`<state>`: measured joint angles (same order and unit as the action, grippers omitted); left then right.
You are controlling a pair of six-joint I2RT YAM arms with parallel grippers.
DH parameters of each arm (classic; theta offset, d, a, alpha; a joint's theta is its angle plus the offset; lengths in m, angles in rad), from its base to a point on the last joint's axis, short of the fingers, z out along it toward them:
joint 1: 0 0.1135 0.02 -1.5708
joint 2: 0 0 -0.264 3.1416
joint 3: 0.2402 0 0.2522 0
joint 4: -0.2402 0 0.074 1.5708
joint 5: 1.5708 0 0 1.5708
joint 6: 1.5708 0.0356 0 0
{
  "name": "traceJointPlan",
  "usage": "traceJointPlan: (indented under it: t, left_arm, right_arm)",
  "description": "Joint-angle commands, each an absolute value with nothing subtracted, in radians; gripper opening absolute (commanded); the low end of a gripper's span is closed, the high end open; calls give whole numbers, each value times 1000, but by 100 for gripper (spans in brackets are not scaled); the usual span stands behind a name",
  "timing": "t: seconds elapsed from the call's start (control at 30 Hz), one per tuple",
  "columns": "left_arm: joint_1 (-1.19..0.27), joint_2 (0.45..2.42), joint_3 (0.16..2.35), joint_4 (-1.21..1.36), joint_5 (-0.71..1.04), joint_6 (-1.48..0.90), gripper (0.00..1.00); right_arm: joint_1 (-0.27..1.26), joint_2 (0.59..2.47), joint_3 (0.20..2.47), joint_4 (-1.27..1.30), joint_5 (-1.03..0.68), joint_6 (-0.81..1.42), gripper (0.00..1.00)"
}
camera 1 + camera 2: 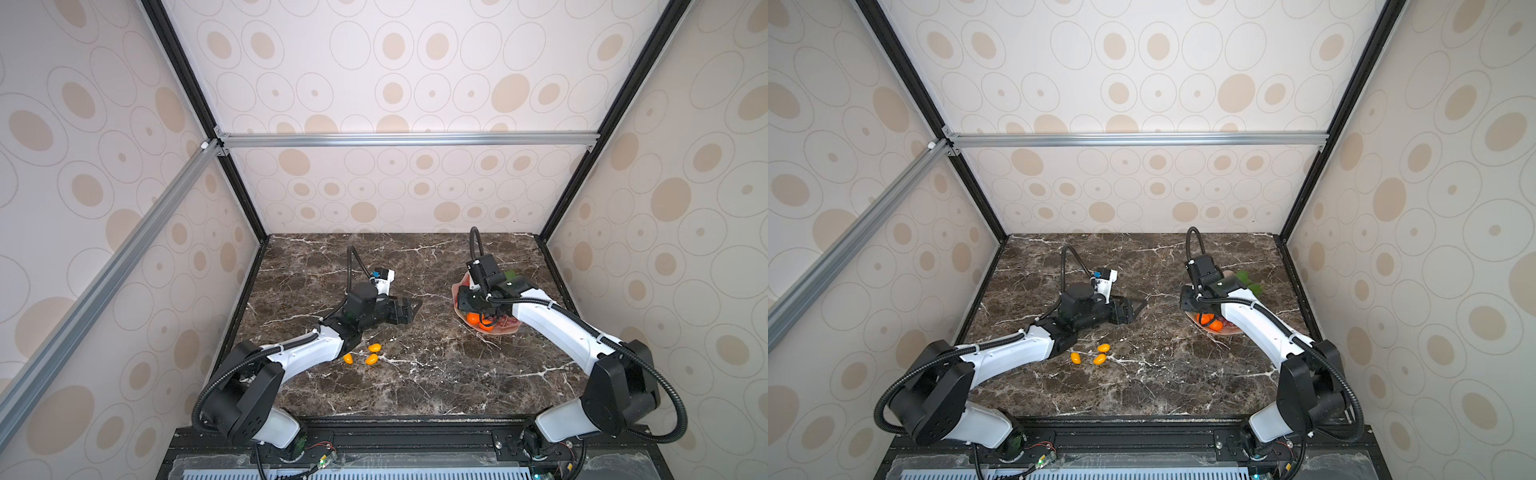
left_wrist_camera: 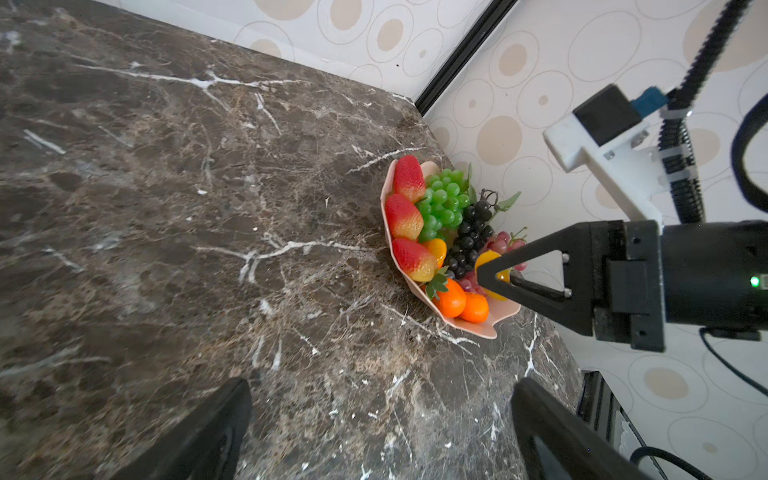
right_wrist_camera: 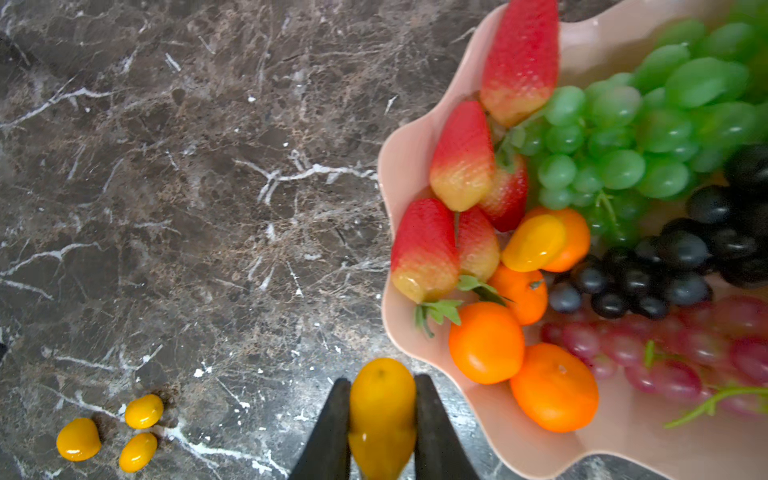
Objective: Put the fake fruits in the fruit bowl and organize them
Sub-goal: 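Lift the yellow fruit and carry it over the pink bowl, then lower the yellow fruit into the bowl and open the right gripper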
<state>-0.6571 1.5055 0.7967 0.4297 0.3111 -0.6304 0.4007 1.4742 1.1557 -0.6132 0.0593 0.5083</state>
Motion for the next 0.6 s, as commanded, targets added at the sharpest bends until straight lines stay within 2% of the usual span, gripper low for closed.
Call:
traceJointPlan:
  t: [0.0, 0.3, 0.57]
  left_arm:
    - [-694, 1547, 878, 418, 266, -607, 99]
    - [-775, 1675, 1044, 371, 219, -585, 99]
    - [-826, 1755, 1148, 348, 217, -564, 99]
  right_arm:
    - [364, 1452, 1141, -623, 62, 487, 22]
    - [236, 1508, 1144, -623, 74, 453, 22]
    - [185, 1579, 1160, -623, 96, 440, 22]
